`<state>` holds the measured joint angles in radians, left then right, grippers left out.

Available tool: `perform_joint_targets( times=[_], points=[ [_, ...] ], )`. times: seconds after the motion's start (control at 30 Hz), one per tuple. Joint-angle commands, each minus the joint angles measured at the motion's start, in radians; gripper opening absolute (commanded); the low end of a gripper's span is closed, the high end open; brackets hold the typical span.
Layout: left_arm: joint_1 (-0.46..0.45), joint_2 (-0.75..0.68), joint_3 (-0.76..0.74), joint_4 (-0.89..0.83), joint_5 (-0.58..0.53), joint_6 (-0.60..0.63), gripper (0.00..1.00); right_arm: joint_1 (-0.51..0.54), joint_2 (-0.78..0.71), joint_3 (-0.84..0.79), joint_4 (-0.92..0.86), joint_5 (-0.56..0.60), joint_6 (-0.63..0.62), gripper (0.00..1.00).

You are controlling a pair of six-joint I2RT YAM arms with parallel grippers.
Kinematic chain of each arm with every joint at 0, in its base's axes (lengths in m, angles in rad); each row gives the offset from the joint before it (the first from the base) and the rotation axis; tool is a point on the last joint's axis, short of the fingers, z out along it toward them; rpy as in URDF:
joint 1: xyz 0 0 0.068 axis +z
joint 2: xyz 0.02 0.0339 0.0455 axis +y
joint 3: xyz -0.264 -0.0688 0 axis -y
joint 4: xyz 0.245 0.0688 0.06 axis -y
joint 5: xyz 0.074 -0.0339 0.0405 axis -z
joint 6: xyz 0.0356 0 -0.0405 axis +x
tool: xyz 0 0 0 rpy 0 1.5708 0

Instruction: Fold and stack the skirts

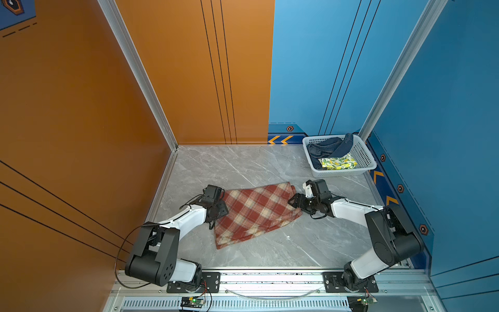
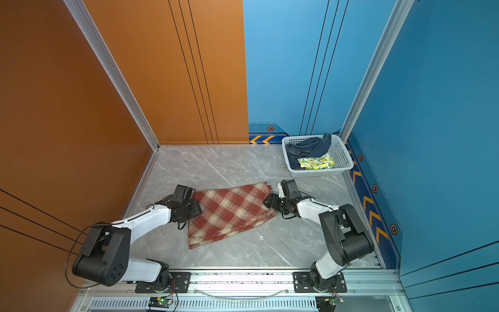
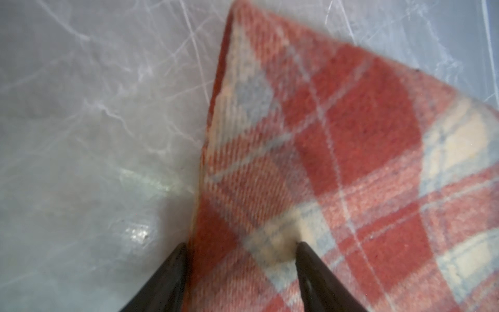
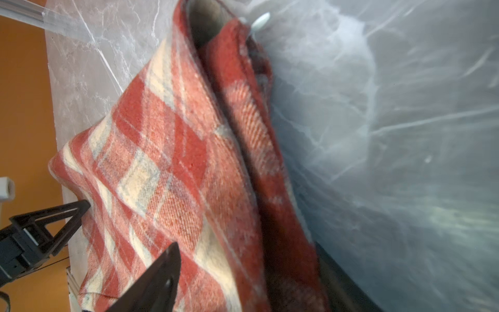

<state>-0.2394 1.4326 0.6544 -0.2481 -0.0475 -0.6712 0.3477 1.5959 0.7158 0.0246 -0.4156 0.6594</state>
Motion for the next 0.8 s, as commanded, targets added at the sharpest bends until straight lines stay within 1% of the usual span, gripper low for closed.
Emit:
perform_joint_targets(
  times=[0.0, 0.07, 0.17, 0.23, 0.27, 0.37, 0.57, 0.67, 0.77],
  points=[
    [-0.011, 0.096, -0.022, -0.026, 0.082, -0.004, 0.52, 0.019, 0.046, -0.035, 0.006, -0.021, 0.023, 0.57],
    [-0.019, 0.126, -0.01, -0.015, 0.084, 0.0, 0.45, 0.016, 0.049, -0.037, 0.024, -0.022, 0.029, 0.38],
    [-0.034, 0.168, 0.005, 0.0, 0.089, 0.005, 0.32, 0.006, 0.024, -0.021, 0.013, 0.003, 0.023, 0.12],
    [-0.045, 0.191, 0.017, 0.008, 0.092, 0.01, 0.24, 0.001, -0.006, -0.001, -0.025, 0.041, 0.002, 0.03],
    [-0.054, 0.204, 0.027, 0.01, 0.092, 0.014, 0.22, -0.001, -0.026, 0.017, -0.06, 0.069, -0.018, 0.0],
    [-0.089, 0.245, 0.063, 0.015, 0.09, 0.019, 0.18, -0.004, -0.071, 0.061, -0.145, 0.13, -0.067, 0.0],
    [-0.158, 0.34, 0.137, 0.051, 0.118, -0.001, 0.17, 0.013, -0.176, 0.168, -0.362, 0.282, -0.173, 0.0],
    [-0.188, 0.383, 0.173, 0.094, 0.138, -0.008, 0.18, 0.058, -0.216, 0.245, -0.477, 0.394, -0.234, 0.0],
    [-0.21, 0.418, 0.184, 0.132, 0.16, -0.024, 0.18, 0.141, -0.222, 0.33, -0.548, 0.476, -0.271, 0.0]
  ],
)
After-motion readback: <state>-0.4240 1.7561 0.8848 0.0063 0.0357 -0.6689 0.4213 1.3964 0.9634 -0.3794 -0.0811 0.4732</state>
